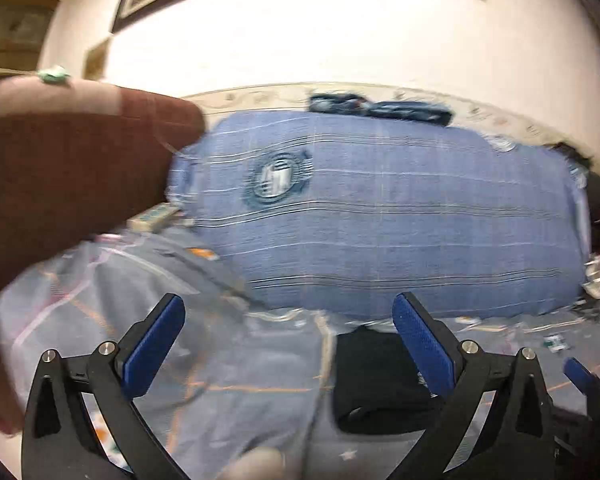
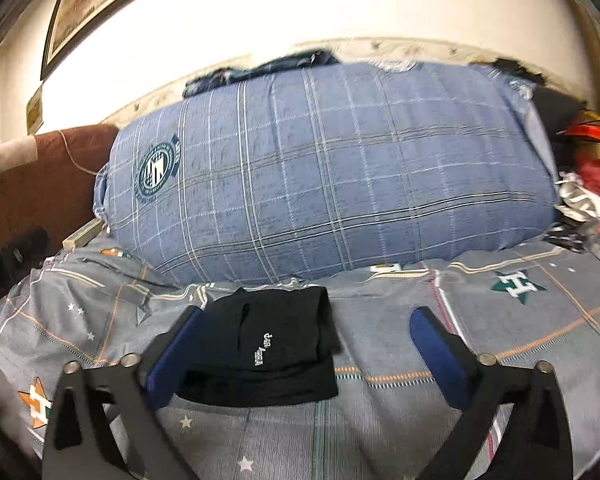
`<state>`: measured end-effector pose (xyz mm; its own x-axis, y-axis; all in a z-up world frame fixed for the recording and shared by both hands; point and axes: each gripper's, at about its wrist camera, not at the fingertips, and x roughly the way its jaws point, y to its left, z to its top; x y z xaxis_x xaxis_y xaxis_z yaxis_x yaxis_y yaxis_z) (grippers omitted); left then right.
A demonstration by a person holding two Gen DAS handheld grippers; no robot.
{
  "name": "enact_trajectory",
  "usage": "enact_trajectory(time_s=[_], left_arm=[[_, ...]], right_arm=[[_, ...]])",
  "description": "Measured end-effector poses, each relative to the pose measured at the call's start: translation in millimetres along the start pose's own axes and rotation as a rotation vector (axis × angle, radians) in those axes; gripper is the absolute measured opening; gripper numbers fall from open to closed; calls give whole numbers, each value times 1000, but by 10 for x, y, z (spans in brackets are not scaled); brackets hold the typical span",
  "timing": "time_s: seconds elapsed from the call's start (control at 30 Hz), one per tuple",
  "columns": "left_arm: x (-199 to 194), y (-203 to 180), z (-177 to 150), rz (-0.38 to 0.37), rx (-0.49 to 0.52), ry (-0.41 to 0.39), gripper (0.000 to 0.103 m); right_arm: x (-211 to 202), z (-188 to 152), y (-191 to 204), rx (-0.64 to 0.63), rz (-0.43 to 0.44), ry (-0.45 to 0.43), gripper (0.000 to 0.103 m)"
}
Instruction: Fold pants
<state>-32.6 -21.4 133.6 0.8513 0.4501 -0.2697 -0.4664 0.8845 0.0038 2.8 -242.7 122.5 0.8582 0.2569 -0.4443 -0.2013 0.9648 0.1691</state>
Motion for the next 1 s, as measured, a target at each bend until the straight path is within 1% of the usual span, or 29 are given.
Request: enact_trajectory(time_s=[0.03,0.07,0.1,0.2,0.3,0.4,0.5,0.7,1.0], left_arm=[[22,-6,-18,4,18,27,103],[23,-2,-53,-13,29,54,103],[81,3,-110,-32,34,99,103],[149,6,-275,-42,28,202,103],[183,3,-448,-65,31,304,103],[161,-32,-576,-77,44,367,103],[178,-65,-669,-86,51,397,103],[262,-121,-764,-121,50,455,103],[408,-198,-921,-144,52,539,103]], right_arm=[[2,-36,8,4,1,20,103],[31,-77,22,6,3,54,103],[55,-117,22,6,8,83,103],[112,-265,48,-9,11,170,103],[177,-401,97,-17,5,229,103],[258,-507,107,-14,7,293,103],[332,-588,107,-11,16,345,103],[388,-652,136,-38,5,378,103],[526,-711,42,-31,-17,430,103]])
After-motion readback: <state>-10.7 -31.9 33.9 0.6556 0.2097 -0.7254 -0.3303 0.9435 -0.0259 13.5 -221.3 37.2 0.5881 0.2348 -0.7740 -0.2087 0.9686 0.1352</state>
